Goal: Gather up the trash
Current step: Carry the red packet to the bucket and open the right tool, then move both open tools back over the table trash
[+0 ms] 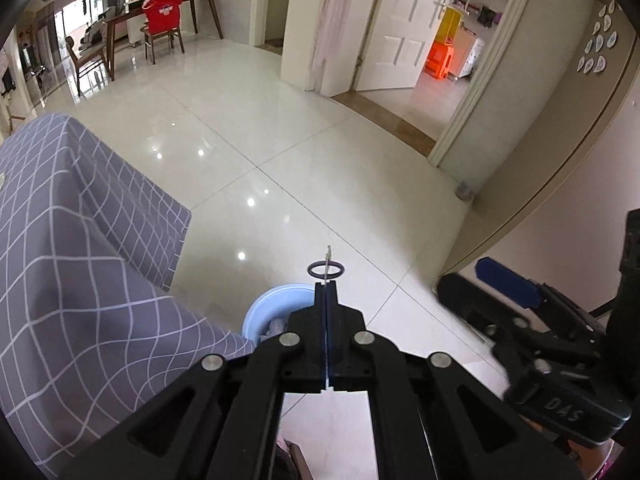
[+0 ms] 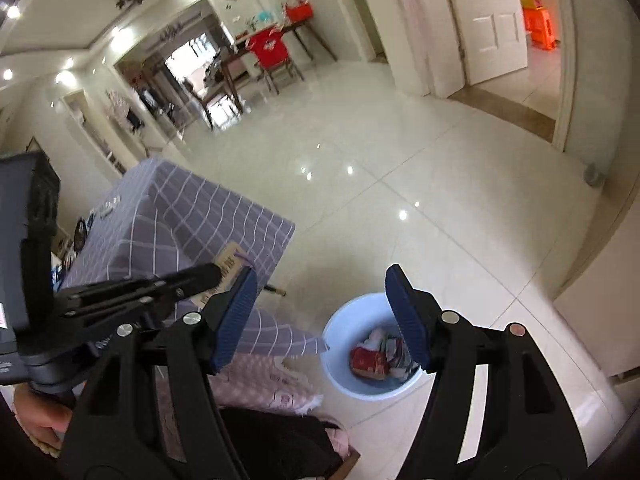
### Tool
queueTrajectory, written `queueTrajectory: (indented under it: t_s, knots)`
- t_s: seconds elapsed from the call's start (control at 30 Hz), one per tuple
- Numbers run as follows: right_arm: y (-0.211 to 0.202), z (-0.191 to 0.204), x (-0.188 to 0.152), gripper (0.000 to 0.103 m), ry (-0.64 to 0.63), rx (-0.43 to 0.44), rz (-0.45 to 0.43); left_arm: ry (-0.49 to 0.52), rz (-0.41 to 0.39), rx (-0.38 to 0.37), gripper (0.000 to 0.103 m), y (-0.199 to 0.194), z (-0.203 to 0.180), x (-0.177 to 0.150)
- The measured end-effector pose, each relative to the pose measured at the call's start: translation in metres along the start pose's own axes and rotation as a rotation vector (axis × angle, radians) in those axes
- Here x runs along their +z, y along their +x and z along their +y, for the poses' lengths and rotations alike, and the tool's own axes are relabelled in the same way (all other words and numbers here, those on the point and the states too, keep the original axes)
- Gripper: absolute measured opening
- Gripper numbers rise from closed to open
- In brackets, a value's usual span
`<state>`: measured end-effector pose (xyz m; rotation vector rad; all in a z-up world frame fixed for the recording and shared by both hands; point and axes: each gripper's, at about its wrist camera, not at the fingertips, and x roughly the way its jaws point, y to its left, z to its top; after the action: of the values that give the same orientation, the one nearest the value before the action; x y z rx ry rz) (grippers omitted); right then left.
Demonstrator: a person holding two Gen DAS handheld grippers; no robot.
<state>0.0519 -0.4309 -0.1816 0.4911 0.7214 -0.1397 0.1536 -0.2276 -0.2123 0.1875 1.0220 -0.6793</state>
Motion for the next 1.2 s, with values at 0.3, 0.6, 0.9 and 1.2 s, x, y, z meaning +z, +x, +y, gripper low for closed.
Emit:
queueTrajectory:
  t_s: [0.3,0.6,0.9,1.2]
  knots:
    - [-0.025,-0.012,0.008,0.067,0.040,-0.042,-0.117,0.009,0.037,0.048,0.087,0.010,-0.008,0.014]
    - [-0.014,0.020,0.006,0.069,-0.013,-0.026,-0.082,-0.036,-0.019,0.095,0.091,-0.023,0.015,0.002]
    - [-0.007,0.088,0.014,0.070,-0.107,0.042,-0.088,-0.102,-0.112,0.178,0.091,-0.084,0.072,-0.006]
    - [0.040,0.209,0.026,0.070,-0.284,0.173,-0.010,-0.244,-0.221,0.313,0.091,-0.157,0.196,-0.018]
